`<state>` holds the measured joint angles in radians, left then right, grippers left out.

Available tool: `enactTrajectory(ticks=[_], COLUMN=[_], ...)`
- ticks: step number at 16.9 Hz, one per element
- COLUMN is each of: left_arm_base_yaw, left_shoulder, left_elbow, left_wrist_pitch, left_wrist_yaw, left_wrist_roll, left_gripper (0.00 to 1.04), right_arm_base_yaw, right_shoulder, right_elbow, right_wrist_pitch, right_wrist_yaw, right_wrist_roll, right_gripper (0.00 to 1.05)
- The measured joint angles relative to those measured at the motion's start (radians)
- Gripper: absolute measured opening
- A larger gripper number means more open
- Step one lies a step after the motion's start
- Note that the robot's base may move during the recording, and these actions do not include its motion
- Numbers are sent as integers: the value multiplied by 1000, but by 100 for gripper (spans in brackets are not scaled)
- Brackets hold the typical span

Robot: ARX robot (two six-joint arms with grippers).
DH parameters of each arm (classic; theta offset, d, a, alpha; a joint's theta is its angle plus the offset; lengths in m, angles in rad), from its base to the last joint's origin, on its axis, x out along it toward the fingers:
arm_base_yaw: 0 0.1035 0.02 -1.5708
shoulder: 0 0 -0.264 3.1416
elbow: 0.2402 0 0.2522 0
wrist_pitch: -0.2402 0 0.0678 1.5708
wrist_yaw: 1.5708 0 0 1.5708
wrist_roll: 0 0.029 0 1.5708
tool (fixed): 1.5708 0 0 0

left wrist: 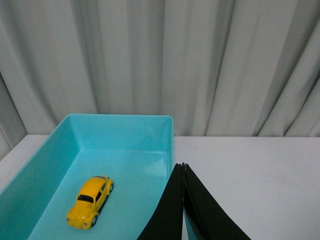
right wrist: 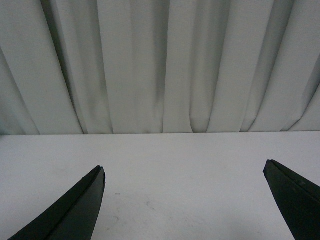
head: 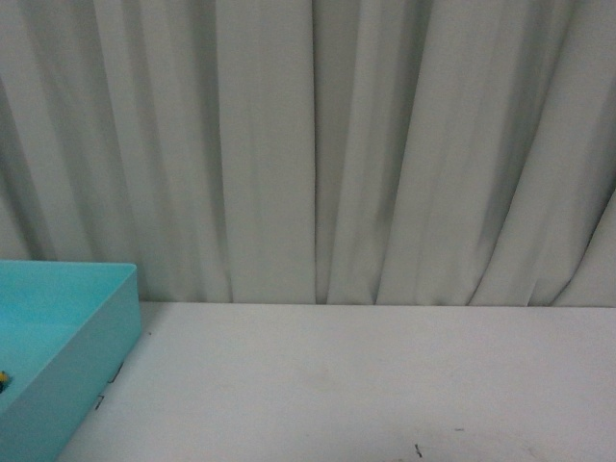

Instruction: Wind up and store yellow beetle toy

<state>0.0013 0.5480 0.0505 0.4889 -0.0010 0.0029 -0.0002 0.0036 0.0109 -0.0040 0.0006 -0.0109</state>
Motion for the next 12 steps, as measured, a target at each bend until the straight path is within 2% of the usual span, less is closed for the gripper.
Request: enactTrajectory(ticks=[2, 4, 12], left_arm_base_yaw=[0, 0, 0], left_shoulder=[-43, -48, -148], left_elbow=[-8, -35, -41], left_wrist_pitch=[-24, 24, -83], left_wrist_yaw=[0, 0, 0], left_wrist_roll=[0, 0, 0], left_gripper=[2, 2, 2], right_arm_base_yaw=[0, 0, 0], right_shoulder=[0, 0, 0], right_elbow=[0, 0, 0], right_wrist_pitch=[0, 0, 0], right_wrist_yaw=[0, 0, 0], right_wrist_roll=[0, 0, 0], right_gripper=[98, 98, 98])
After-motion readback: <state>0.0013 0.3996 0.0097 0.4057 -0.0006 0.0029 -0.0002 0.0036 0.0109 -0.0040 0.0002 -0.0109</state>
